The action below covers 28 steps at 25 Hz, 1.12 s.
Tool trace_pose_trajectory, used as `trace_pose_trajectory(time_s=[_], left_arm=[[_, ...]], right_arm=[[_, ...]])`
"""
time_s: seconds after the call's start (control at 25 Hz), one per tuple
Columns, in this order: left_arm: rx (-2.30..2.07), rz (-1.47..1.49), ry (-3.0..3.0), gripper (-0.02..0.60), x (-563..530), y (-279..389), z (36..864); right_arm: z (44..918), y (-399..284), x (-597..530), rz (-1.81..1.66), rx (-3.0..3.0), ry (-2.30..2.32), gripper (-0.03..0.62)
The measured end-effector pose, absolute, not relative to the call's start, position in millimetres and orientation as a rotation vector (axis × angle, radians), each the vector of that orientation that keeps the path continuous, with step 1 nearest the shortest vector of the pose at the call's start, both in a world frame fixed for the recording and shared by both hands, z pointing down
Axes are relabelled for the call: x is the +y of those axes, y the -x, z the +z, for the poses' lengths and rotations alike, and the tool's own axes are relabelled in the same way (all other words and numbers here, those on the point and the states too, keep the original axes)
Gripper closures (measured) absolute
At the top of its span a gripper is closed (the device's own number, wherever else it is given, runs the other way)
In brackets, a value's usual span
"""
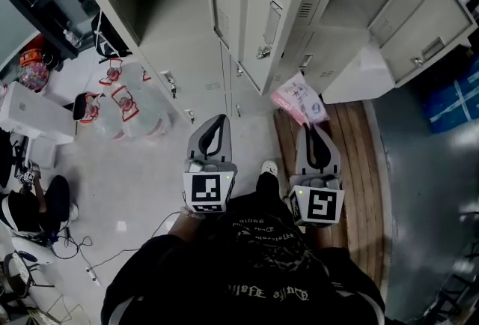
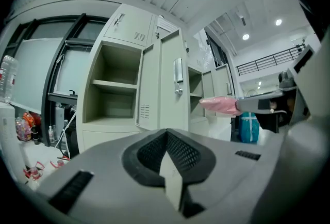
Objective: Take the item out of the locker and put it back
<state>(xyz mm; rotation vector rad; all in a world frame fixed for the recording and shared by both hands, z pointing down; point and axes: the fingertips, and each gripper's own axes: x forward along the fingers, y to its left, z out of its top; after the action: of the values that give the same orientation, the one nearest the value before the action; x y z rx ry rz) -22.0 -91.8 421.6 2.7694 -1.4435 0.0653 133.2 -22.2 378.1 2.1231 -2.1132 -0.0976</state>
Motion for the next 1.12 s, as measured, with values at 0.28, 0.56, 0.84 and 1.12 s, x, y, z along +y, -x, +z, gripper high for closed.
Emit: trace_pose_trajectory(time_s=[0.28, 0.56, 0.84, 1.12], left_arm=[[-1.53, 0.061, -2.719, 0.574, -94, 55, 423], [-1.648, 0.061, -2.637, 0.574, -95, 96, 425], [-1.748, 0.068, -2.574, 0.574, -101, 124, 429], [-1.816, 0.088, -2.522, 0.574, -105, 148, 431]], right_arm=[[375, -84, -23, -0.103, -2.238, -1.991, 0.566], [364, -52, -31, -0.137, -2.319, -1.921, 0.568], [368, -21, -50, -0.143, -2.427, -1.819, 0.568], [365, 8, -85, -0.173, -2.501, -1.719, 0.568]])
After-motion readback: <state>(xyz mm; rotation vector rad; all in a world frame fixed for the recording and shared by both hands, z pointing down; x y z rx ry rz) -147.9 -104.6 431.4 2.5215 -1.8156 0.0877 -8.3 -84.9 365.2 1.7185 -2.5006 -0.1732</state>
